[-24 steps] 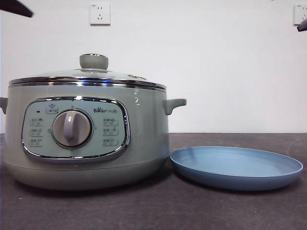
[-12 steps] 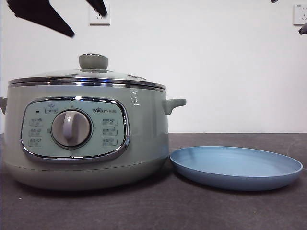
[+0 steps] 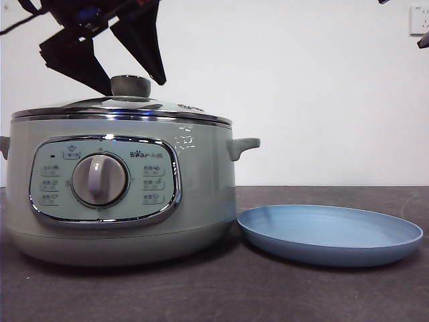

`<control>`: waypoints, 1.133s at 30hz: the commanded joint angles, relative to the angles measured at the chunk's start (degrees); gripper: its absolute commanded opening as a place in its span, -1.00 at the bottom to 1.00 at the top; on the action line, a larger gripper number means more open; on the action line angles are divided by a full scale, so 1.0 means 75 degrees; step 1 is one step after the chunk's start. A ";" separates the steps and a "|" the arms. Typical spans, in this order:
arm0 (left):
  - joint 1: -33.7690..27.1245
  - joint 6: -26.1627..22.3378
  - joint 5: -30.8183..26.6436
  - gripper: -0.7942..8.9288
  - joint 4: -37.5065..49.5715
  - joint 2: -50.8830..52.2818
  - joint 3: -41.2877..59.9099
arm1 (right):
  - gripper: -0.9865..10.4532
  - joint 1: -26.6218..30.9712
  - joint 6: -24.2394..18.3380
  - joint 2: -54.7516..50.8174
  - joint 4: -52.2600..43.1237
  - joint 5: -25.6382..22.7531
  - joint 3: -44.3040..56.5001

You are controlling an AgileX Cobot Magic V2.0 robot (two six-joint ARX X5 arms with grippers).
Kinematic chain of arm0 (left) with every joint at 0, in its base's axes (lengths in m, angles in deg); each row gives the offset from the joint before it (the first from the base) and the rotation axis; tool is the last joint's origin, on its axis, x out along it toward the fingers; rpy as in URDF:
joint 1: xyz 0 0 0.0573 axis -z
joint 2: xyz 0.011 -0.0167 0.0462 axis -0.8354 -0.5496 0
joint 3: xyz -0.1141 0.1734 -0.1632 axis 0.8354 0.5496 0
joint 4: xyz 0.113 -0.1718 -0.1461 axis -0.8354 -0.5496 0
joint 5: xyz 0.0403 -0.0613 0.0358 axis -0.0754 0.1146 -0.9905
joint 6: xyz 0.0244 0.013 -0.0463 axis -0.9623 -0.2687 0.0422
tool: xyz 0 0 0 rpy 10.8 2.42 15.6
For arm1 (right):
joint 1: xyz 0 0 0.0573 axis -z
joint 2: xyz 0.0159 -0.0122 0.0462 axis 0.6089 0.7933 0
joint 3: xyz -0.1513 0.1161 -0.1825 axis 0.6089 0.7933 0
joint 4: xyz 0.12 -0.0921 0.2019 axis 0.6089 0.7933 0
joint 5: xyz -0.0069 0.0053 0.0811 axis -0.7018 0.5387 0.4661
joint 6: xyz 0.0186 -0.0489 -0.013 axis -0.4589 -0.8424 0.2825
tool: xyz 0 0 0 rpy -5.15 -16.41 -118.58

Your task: Take the pumpkin out from the steamer,put the pumpkin in the blue plate,close the lid

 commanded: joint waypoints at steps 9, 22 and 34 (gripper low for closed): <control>0.0050 -0.0530 -0.0358 -0.85 -0.0090 -0.0041 0.0003 | -0.13 -0.0017 0.0012 -0.0003 -0.0035 0.0009 -0.0026; 0.0047 -0.0530 -0.0364 -0.85 0.0254 0.0396 -0.0044 | -0.13 -0.0020 0.0015 -0.0003 -0.0047 0.0035 -0.0026; 0.0050 -0.0446 -0.0726 -0.85 0.0323 0.2363 -0.0044 | -0.07 -0.0921 0.0003 0.0527 -0.0743 0.0061 -0.0154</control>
